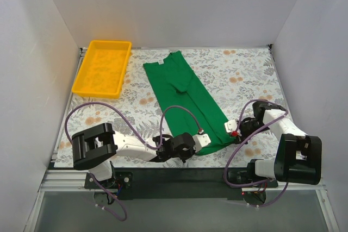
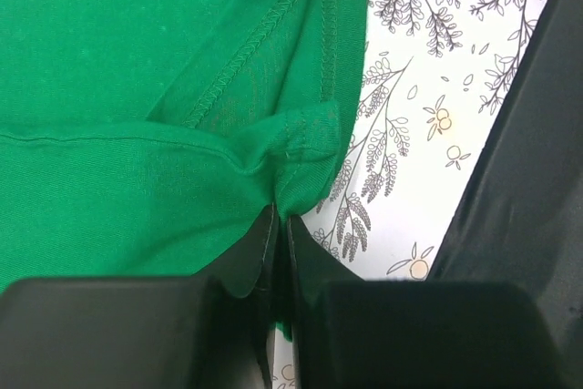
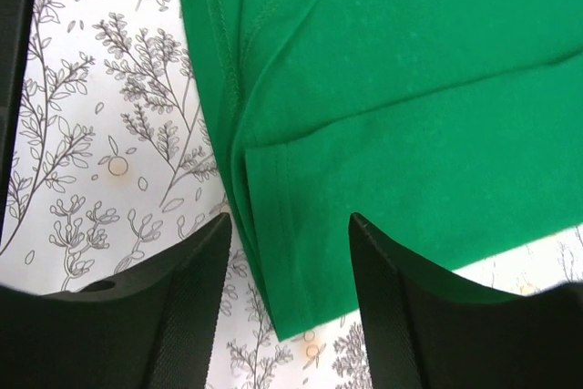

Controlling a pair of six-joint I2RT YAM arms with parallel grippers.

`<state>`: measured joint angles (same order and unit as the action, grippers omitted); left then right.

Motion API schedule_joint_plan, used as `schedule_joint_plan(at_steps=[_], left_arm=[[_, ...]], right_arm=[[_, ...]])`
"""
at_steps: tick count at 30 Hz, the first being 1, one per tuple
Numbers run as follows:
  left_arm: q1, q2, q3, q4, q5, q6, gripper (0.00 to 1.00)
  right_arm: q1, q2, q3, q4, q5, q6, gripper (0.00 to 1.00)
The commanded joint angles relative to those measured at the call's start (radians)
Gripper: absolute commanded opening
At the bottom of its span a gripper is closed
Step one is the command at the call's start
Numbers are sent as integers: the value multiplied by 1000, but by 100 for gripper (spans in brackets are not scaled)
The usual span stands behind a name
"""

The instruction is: Fold and stack the t-shirts

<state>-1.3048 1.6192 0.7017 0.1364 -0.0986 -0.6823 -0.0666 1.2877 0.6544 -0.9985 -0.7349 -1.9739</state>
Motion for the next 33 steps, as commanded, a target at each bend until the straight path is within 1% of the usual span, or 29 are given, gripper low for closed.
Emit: schedule_joint_plan(at_steps=[1, 2, 4, 5, 7, 10, 13, 14, 17, 18, 20, 25, 27, 30, 31, 33], left_arm=[[-7, -31, -37, -70, 20, -33, 0], [-7, -41, -39, -70, 25, -34, 0], [-7, -50, -39, -70, 33, -33, 0], [-7, -61, -39, -72, 39, -33, 0], [-7, -73, -41, -73, 42, -34, 0], [-7, -82, -45, -73, 40, -40, 0], [-7, -84, -51, -64, 40, -45, 0], [-7, -84, -51, -63, 40, -46, 0], [-7, -81, -56, -57, 36, -54, 0], [-7, -84, -59, -52, 34, -57, 0], [-7, -90, -65, -47, 30, -63, 0], [-7, -104, -74, -37, 25, -72, 0], [-7, -107, -76, -35, 28, -77, 0], [-7, -113, -80, -28, 34, -80, 0], [-7, -119, -85, -26, 36, -80, 0], [-7, -122, -87, -20, 48, -80, 0]], right_arm=[[39, 18, -18, -9, -3, -111, 59], [53, 27, -13, 1, -1, -85, 56], [62, 36, -7, 46, 11, -53, 52], [65, 42, 2, 60, 18, -42, 48], [65, 62, 8, 76, 46, -28, 44], [65, 70, 10, 78, 78, -25, 43], [65, 35, -10, 74, 100, -39, 48], [65, 24, -15, 72, 103, -40, 52], [65, -27, -38, 69, 111, -58, 58], [65, -43, -44, 67, 121, -63, 59], [103, -56, -61, 69, 134, -66, 60], [137, -36, -101, 92, 169, -68, 60], [151, -25, -114, 144, 184, -34, 57], [168, -8, -125, 195, 206, -7, 49], [174, -4, -127, 221, 215, 10, 40], [177, 12, -115, 227, 219, 24, 30]])
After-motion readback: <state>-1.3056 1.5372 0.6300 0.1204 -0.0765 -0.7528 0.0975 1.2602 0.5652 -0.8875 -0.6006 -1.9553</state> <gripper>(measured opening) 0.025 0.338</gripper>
